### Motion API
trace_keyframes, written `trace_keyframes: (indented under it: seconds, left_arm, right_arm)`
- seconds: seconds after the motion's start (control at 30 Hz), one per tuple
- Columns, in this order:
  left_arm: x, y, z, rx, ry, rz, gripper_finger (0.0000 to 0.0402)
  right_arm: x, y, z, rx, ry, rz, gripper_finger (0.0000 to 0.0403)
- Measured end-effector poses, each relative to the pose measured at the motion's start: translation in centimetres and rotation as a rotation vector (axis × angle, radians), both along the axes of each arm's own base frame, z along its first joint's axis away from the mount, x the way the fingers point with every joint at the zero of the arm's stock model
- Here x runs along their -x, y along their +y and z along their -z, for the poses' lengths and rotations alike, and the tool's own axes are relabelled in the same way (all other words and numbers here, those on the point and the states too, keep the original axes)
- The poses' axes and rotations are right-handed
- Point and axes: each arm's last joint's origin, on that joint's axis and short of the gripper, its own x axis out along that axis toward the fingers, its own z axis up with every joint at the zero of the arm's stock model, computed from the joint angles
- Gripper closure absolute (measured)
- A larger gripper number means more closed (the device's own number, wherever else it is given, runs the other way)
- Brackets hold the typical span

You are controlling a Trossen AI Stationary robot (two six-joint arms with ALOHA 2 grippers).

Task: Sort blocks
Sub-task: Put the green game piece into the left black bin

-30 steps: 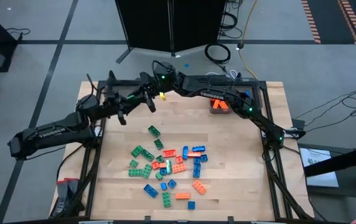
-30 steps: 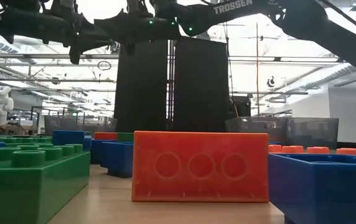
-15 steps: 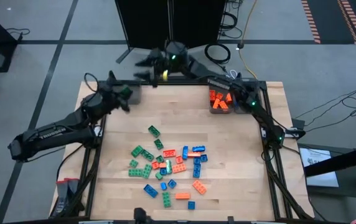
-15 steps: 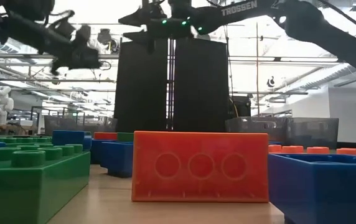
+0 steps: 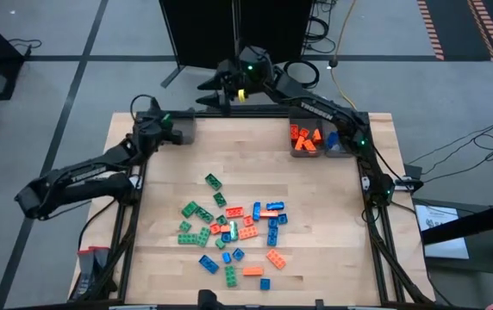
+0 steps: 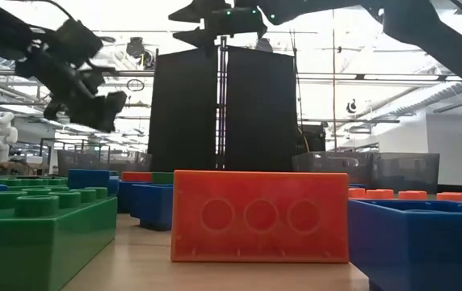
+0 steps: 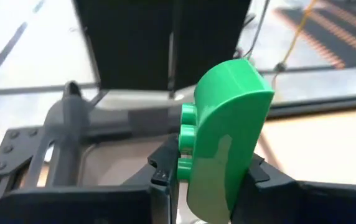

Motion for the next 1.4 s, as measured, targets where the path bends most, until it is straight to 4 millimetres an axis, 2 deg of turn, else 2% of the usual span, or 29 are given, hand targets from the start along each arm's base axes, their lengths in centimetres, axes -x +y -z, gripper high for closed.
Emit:
trace_keyframes:
  seconds: [0.13, 0.23, 0.33, 0.57, 0.7, 0.8, 0.83, 0.97, 1.07, 1.17, 1.27, 1.4]
  left_arm:
    - [-0.1, 0.7, 1.3, 0.057, 0.059, -0.029, 0.0317]
    - [-0.2, 1.2, 1.7, 0.069, 0.071, -0.048, 0.0267]
    - [-0.2, 1.6, 1.8, 0.073, 0.057, -0.042, 0.0217]
    - [-0.6, 1.8, 1.0, 0.026, 0.013, 0.08, 0.0149]
    - [-1.3, 1.7, -0.4, 0.067, -0.038, 0.207, 0.0138]
    - [-2.0, 1.4, -2.0, 0.084, -0.086, 0.329, 0.0138]
    - [-2.2, 1.3, -2.6, 0.078, -0.102, 0.372, 0.0138]
    - [-2.7, 0.5, -5.3, 0.032, -0.155, 0.483, 0.0138]
    - [-2.6, -0.1, -7.1, 0.008, -0.172, 0.5, 0.0138]
    - [-2.2, -0.7, -8.8, -0.026, -0.196, 0.515, 0.0137]
    - [-1.6, -1.4, -9.9, -0.033, -0.197, 0.517, 0.0137]
    - [-0.6, -2.1, -10.8, -0.045, -0.204, 0.511, 0.0137]
  right_arm:
    - [1.0, 0.7, -1.0, 0.018, 0.034, -0.012, 0.014]
    - [1.9, 1.2, -2.0, 0.038, 0.056, -0.018, 0.014]
    - [2.4, 1.6, -2.0, 0.033, 0.101, -0.024, 0.014]
    - [3.7, 2.6, -2.8, 0.052, 0.16, -0.054, 0.014]
    - [5.2, 4.2, -2.3, 0.066, 0.336, -0.094, 0.014]
    - [5.8, 6.5, -0.6, 0.123, 0.576, -0.087, 0.014]
    - [5.5, 7.4, 0.4, 0.152, 0.651, -0.08, 0.014]
    - [2.1, 10.7, 5.4, 0.199, 0.825, 0.002, 0.014]
    - [-0.8, 12.8, 9.2, 0.157, 0.859, 0.132, 0.014]
    - [-3.3, 14.3, 11.9, 0.102, 0.82, 0.228, 0.014]
    - [-5.1, 15.7, 14.3, 0.075, 0.789, 0.282, 0.014]
    - [-6.6, 16.9, 17.1, 0.111, 0.786, 0.334, 0.014]
